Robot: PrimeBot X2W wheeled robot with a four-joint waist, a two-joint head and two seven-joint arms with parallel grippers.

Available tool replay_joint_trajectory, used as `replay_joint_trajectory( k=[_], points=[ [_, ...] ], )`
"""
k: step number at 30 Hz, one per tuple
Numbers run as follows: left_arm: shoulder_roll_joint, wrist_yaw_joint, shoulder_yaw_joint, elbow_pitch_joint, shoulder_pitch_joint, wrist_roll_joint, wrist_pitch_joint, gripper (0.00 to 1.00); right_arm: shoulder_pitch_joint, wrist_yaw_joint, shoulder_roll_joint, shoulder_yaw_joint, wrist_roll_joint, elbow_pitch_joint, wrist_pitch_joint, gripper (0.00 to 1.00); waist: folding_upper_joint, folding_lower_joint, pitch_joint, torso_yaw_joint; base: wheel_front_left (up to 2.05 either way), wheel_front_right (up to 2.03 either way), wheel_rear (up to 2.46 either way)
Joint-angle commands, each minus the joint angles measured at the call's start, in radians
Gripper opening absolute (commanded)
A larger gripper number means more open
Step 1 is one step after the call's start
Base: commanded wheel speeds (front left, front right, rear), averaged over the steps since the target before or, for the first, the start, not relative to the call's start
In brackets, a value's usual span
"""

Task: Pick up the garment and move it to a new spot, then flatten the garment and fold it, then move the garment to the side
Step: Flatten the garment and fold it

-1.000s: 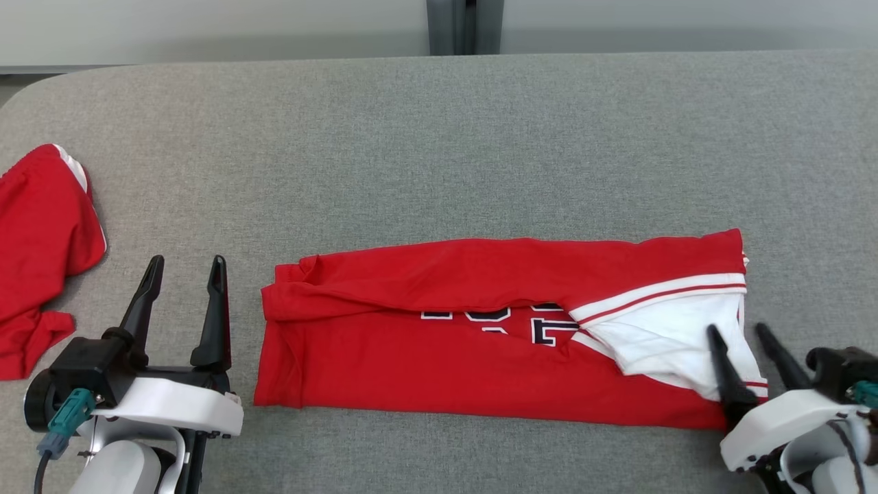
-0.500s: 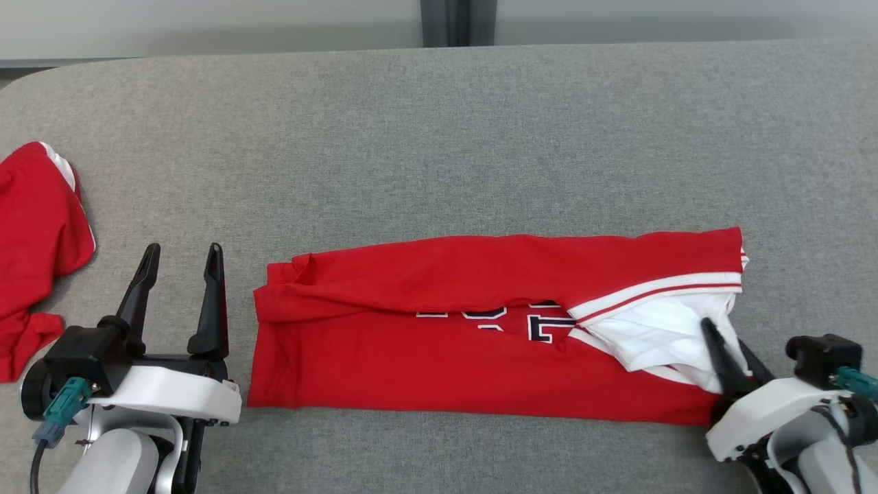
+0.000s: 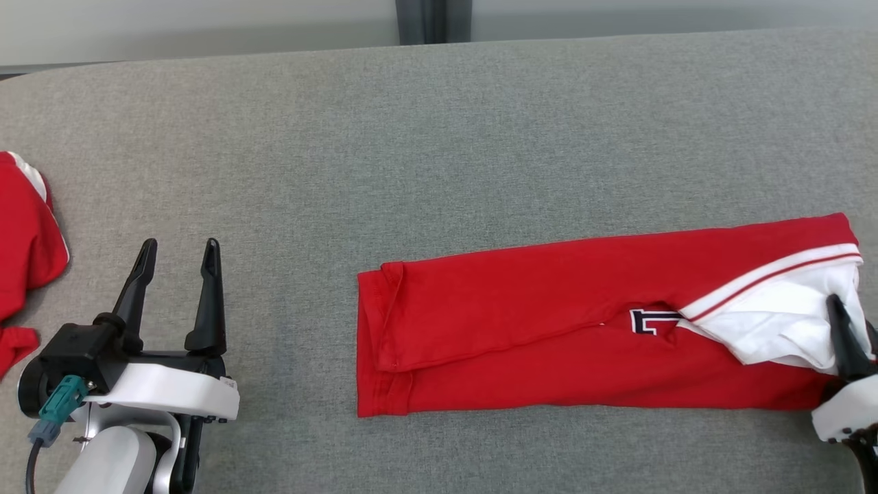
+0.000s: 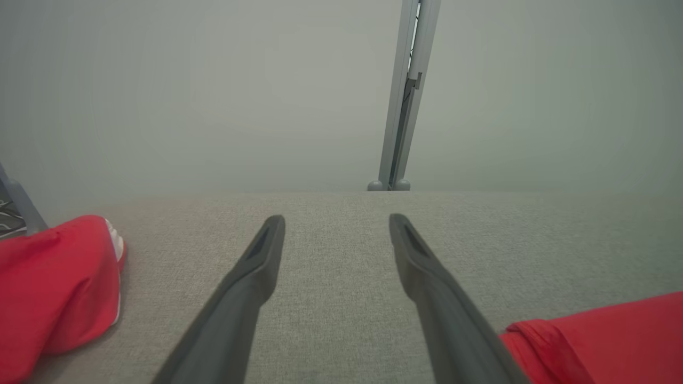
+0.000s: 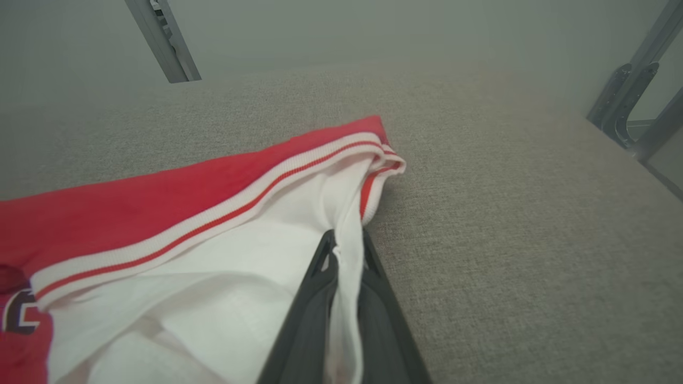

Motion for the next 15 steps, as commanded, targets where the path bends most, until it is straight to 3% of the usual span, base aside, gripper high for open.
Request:
replay_joint_trajectory(
  k=[1, 4, 9, 15],
  points=[
    [0.007, -0.006, 0.005, 0.002, -0.014, 0.007, -0.003, 1.0, -0.005, -0.004, -0.001, 0.008, 0.007, -0.026, 0.004, 0.0, 0.0, 0.0, -0.003, -0.005, 0.0, 0.0, 0.0],
    [0.009, -0.005, 0.006, 0.001, -0.01, 0.005, -0.003, 1.0, -0.008, -0.003, 0.015, 0.041, -0.002, -0.112, 0.02, 0.0, 0.0, 0.0, -0.01, -0.011, 0.0, 0.0, 0.0],
    [0.011, -0.001, 0.005, -0.002, 0.004, 0.002, -0.002, 1.0, 0.006, -0.003, 0.055, 0.1, -0.031, -0.364, 0.077, 0.0, 0.0, 0.0, -0.023, -0.021, 0.0, 0.0, 0.0],
    [0.007, -0.006, -0.011, -0.004, -0.009, 0.005, 0.006, 1.0, 0.019, -0.003, 0.131, 0.24, -0.055, -0.613, 0.189, 0.0, 0.0, 0.0, -0.033, -0.01, 0.0, 0.0, 0.0]
  ],
)
